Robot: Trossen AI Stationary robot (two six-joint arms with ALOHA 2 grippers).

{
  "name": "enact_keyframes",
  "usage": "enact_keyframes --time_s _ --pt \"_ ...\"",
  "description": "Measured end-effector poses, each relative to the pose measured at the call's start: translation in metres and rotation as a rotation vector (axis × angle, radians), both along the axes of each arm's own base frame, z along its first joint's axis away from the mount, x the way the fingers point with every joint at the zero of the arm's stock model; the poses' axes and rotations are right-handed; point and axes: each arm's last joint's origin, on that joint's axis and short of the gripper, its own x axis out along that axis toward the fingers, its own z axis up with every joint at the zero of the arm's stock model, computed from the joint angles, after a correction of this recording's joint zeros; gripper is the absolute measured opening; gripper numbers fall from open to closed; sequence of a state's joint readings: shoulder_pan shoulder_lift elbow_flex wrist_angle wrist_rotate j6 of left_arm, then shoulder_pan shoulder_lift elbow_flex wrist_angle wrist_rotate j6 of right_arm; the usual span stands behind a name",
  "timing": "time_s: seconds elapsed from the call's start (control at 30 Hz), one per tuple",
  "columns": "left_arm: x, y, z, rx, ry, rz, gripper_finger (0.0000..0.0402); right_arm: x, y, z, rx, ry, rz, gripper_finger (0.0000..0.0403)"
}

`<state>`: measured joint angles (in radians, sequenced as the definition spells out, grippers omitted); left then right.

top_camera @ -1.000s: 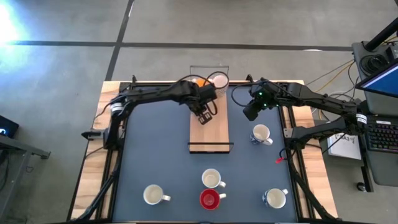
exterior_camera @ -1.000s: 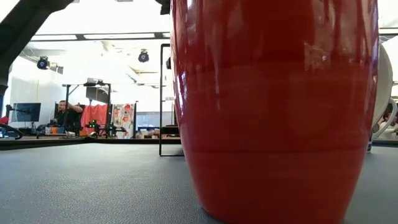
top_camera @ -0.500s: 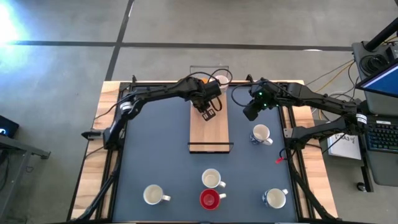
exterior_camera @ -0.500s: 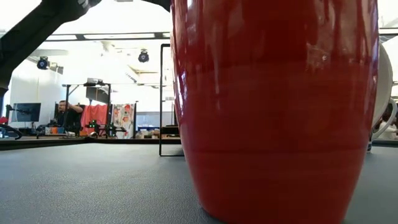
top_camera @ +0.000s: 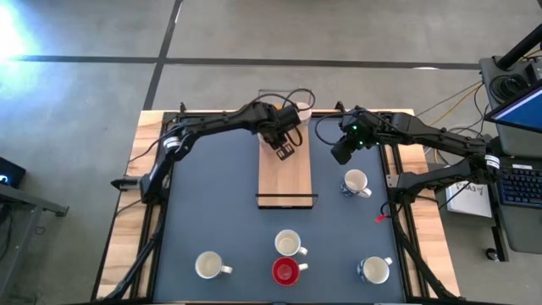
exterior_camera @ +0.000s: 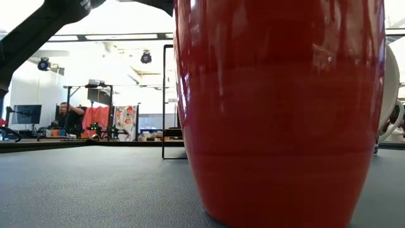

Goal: Place coffee mugs
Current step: Put the orange mug on the shelf

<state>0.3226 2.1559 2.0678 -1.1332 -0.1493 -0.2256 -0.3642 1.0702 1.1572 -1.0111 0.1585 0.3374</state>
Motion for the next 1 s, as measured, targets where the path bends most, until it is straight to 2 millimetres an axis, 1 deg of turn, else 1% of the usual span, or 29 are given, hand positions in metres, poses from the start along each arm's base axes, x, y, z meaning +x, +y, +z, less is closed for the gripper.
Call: enact_keyframes --time_s 0.2,0.43,0.83,1.0 --pt "0.0024 0.0066 0.0014 0.016 -0.044 0.007 0.0047 0.0000 0.0000 0.0001 0.000 0.000 0.000 0.0068" --pt "0.0033 0.0054 0.0014 -0.018 -0.060 -0.012 0.0045 0.0000 0.0000 0.0001 0.000 0.000 0.000 0.0068" --pt "0.0066 0.0069 0.0030 -0.001 -0.097 -0.011 0.0045 0.0000 0.0000 0.0000 0.000 0.000 0.000 0.0068" --pt "0.0048 0.0063 0.0028 -0.006 -0.081 -0.007 0.0045 0.0000 -0.0001 0.0000 0.000 0.000 0.000 0.0068"
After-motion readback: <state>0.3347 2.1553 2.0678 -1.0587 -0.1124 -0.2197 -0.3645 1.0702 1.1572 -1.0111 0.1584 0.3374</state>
